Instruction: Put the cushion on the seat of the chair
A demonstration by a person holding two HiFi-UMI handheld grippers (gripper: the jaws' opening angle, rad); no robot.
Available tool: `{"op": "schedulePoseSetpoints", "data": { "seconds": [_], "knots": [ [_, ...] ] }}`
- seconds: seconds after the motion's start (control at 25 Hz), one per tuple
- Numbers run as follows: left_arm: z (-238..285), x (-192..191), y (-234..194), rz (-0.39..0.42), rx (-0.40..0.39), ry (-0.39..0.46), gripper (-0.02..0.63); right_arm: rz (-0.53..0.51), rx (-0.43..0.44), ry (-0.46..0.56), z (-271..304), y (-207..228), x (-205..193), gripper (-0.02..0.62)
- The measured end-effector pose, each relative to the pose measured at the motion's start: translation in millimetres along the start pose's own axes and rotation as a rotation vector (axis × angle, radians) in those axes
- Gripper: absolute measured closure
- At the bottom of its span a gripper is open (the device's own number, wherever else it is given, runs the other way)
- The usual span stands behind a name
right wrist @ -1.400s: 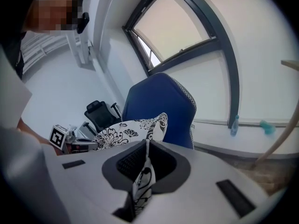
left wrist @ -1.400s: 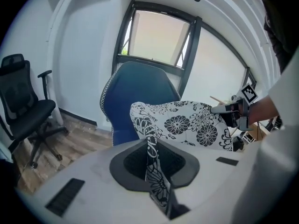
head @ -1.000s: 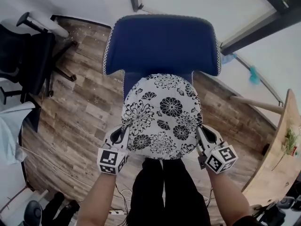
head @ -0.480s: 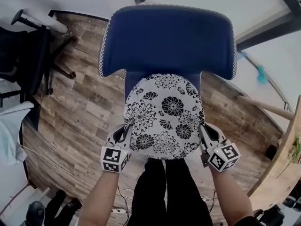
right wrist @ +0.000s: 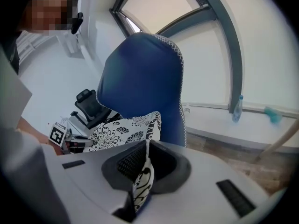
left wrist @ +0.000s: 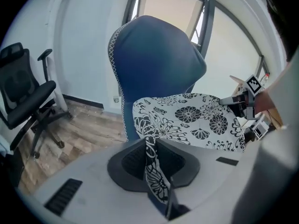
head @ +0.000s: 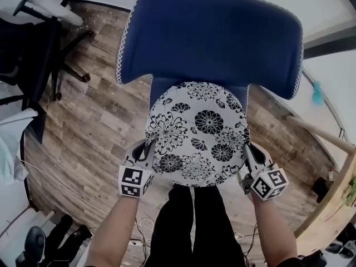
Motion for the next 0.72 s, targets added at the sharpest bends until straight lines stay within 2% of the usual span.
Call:
{"op": "schedulePoseSetpoints", "data": {
  "seconds": [0.12, 0.24, 0.48, 0.6, 0.72],
  "knots": [
    [7, -8, -6, -0.025, 0.021, -0.003, 0.580, 0.014, -0.008, -0.012, 1, 10, -4, 0.555],
    [12, -16, -9, -0.005, 0.030, 0.000, 0.561, 0.009, -0.020, -0.020, 3, 16, -9, 0.555],
    [21, -24, -26, -0.017, 0.085, 0.004, 0.458, 0.024, -0.040, -0.025, 10, 29, -20, 0.555],
    [13, -23, -44, -0.045, 0.137, 0.009, 0.456, 0.049, -0.052, -0.022, 12, 32, -23, 0.555],
    [5, -19, -56, -0.037, 0.151, 0.024, 0.456, 0.063, -0.050, -0.026, 15, 35, -25, 0.555]
  ]
}}
Point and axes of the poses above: the fingertips, and each gripper's own axes: z forward along the fingers, y to its right, x out of its top, the point moved 8 cm from there along -z, backward along the fingers, and after that the axes turned 12 degrees about x, right-handed, at the moved point
